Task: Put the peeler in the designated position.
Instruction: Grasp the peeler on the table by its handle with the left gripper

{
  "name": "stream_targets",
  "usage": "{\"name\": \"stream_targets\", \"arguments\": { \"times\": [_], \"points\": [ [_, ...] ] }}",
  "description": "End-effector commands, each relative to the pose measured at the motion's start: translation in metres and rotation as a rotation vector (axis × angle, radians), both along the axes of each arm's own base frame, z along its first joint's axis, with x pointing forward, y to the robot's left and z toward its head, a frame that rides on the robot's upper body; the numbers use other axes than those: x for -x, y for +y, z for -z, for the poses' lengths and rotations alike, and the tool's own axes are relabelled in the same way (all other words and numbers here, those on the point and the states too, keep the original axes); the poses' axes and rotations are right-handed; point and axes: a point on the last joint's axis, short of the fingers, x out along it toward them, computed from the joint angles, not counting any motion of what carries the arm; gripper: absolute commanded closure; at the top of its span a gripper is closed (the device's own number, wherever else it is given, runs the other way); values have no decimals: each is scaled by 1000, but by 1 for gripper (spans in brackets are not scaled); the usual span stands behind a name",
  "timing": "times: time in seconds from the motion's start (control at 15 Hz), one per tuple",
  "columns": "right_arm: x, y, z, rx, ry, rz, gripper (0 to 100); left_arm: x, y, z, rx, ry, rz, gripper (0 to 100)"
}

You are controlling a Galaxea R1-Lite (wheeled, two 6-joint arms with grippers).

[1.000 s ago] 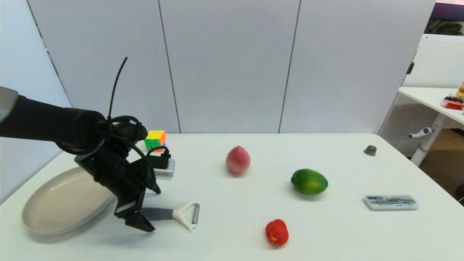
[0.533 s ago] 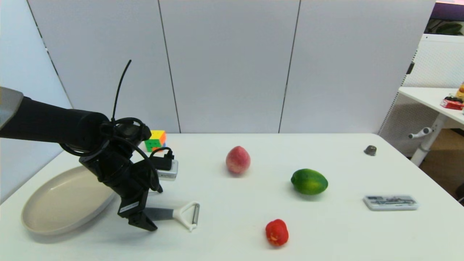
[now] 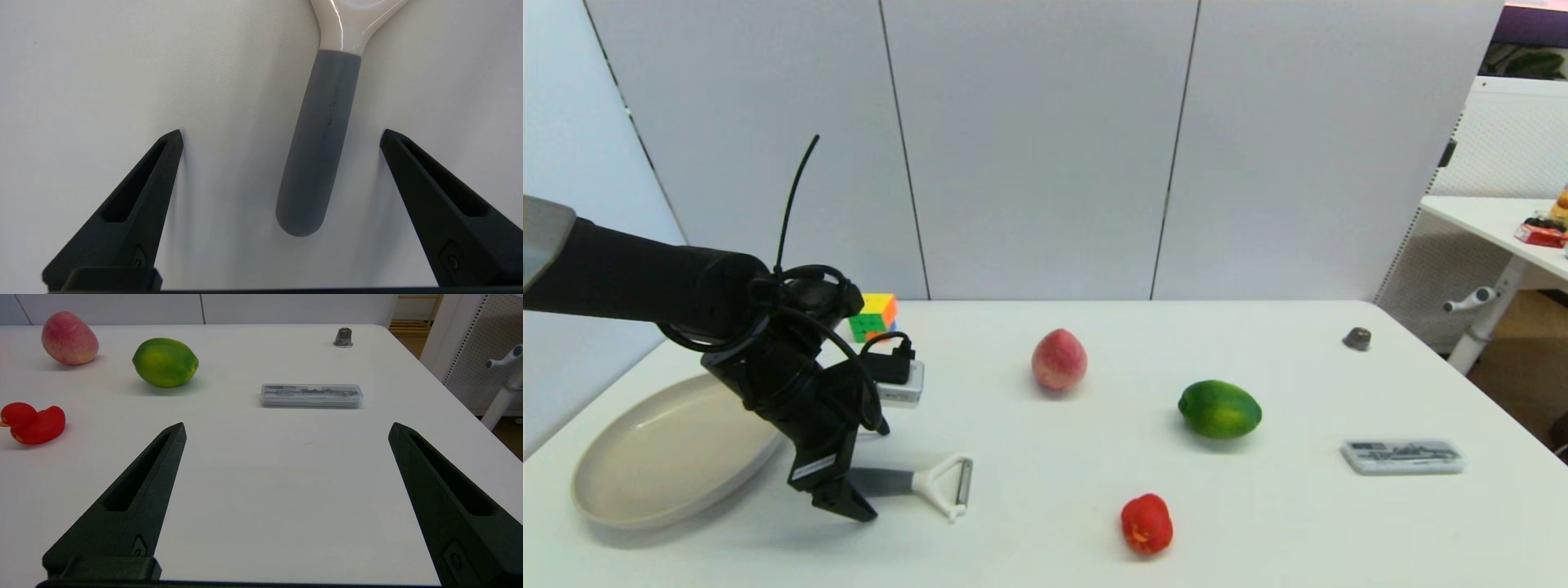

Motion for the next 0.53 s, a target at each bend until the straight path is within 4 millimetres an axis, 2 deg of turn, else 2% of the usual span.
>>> {"name": "stream_targets", "arguments": {
  "times": [0.07,0.53],
  "points": [
    [0,0,0,0,3,-1,0,1,0,0,-1,4,9,100],
    [0,0,0,0,3,0,0,2,0,1,-2,12,9,100]
  ]
}}
